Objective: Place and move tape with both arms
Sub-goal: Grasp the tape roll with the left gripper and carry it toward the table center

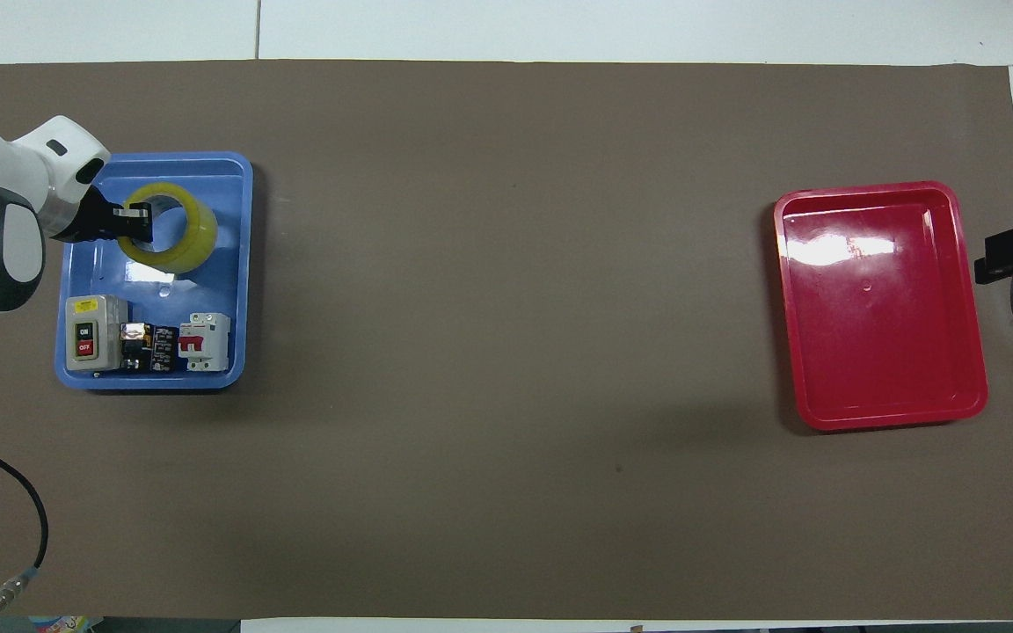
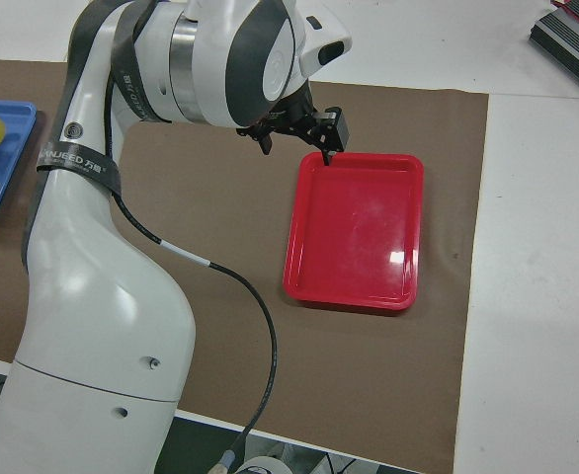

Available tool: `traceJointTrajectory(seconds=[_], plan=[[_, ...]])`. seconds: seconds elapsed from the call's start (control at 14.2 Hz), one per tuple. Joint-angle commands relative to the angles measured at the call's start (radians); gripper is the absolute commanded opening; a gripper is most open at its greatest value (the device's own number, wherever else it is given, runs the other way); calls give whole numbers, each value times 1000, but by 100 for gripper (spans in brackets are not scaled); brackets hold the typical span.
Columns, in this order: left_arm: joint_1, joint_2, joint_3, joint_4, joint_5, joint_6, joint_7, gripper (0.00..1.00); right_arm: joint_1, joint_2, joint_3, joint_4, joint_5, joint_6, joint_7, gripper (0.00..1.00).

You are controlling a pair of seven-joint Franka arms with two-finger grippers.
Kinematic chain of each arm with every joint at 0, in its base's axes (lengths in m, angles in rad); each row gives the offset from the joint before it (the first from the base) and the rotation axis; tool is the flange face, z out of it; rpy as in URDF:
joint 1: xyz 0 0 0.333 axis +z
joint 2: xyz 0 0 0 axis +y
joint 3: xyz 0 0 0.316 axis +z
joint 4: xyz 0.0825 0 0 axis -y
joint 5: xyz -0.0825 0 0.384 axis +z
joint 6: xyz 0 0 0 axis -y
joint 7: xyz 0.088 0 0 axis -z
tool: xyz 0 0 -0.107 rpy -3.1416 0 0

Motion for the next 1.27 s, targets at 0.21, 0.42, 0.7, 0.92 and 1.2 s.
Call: traceJointTrajectory(seconds=[0.21,0.42,0.7,0.92,1.2], plan=[[-199,-84,4,-24,-8,-78,-321,0,-4,-16,0,-16,5,-3,-23,100],[-351,-70,5,-40,-7,-57,-503,0,-4,-16,0,-16,5,-3,-23,100],[-522,-29,5,-60,1,69,-738,0,-4,-16,0,-16,5,-3,-23,100],[-622,36,7,-50,22,121,-856,0,-4,-16,0,-16,5,-3,-24,100],[-682,82,7,-46,107,161,-943,0,-4,-16,0,-16,5,-3,-23,100]])
